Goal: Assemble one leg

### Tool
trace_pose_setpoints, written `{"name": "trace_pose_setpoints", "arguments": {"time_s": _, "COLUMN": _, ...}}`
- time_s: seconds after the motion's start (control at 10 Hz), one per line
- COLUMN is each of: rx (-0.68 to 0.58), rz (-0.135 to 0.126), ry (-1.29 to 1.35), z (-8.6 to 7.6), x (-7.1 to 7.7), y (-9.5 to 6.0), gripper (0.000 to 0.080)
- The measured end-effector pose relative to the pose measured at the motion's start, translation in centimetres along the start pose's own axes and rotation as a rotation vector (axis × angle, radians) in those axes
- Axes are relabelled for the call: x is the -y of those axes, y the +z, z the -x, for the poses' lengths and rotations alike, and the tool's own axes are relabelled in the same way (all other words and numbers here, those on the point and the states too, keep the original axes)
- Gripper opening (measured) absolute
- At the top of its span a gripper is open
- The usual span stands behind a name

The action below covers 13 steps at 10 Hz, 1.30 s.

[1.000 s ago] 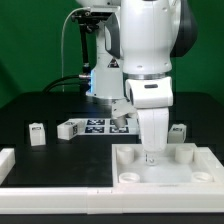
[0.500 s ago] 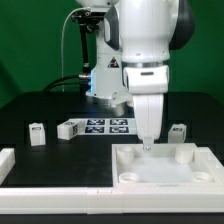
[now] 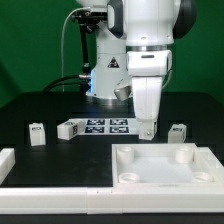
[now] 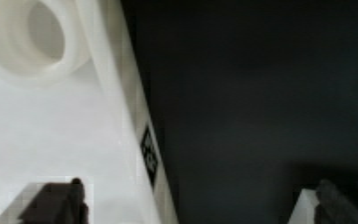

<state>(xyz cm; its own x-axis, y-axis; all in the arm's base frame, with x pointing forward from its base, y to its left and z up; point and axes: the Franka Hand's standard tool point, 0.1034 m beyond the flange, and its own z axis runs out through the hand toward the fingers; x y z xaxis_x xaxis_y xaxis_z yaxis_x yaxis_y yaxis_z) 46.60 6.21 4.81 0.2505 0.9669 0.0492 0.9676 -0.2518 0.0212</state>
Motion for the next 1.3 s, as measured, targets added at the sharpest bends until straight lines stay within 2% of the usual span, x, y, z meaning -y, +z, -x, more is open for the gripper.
{"name": "trace_pose_setpoints", "arguments": {"time_s": 0.2, "rx": -0.01, "rz": -0.009, "ry": 0.328, "z": 0.3, "x": 0.1, "y": 0.1, "gripper": 0.0649}}
{"name": "trace_pose_setpoints", "arguments": {"time_s": 0.4, "rx": -0.031, "rz": -0.019, "ry": 0.719, "z": 0.2, "x": 1.1, "y": 0.5, "gripper": 0.0649}}
{"name": "trace_pose_setpoints", "arguments": {"time_s": 0.7, "rx": -0.03, "rz": -0.044, "ry": 1.107, "z": -1.3, "x": 2.2, "y": 0.7, "gripper": 0.0649}}
{"name": "trace_pose_setpoints", "arguments": {"time_s": 0.9, "rx": -0.028, "rz": -0.063, "ry": 1.371, "z": -3.0, "x": 3.1, "y": 0.8, "gripper": 0.0649}}
{"name": "trace_pose_setpoints", "arguments": {"time_s": 1.2, "rx": -0.023, "rz": -0.089, "ry": 1.646, "z": -5.1, "x": 4.2, "y": 0.9, "gripper": 0.0649}}
{"name": "trace_pose_setpoints", "arguments": {"time_s": 1.3, "rx": -0.023, "rz": -0.093, "ry": 1.659, "z": -5.1, "x": 4.2, "y": 0.9, "gripper": 0.0649}}
